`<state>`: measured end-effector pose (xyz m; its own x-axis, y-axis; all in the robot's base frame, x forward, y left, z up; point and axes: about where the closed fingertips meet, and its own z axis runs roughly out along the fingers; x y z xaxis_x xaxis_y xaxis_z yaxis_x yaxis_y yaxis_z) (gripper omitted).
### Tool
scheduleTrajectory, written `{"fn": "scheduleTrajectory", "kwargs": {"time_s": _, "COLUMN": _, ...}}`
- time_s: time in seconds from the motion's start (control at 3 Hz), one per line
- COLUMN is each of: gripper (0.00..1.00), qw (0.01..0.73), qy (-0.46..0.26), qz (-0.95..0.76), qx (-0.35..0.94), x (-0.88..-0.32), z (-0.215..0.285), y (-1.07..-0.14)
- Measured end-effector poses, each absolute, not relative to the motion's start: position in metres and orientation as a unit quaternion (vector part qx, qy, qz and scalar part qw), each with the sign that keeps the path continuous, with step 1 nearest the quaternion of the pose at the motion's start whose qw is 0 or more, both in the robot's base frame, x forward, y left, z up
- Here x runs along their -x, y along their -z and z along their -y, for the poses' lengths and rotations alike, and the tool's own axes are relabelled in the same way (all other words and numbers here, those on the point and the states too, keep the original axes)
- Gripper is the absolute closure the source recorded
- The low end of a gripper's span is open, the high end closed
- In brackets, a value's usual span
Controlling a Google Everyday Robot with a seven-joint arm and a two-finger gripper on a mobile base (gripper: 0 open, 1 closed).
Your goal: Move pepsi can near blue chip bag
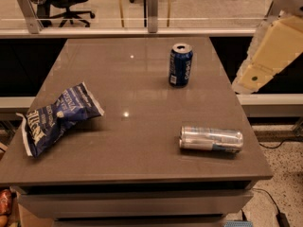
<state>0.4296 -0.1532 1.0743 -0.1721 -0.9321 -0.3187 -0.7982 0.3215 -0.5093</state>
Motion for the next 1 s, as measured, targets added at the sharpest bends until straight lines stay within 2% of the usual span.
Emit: {"fn": "scheduleTrajectory", "kwargs": {"time_s": 1.0, "gripper": 0.0, "qw": 0.308, "qy": 0.089, "qz": -0.784, "qx": 0.531, "x": -0.454, "z": 0.155, "y": -1.035}}
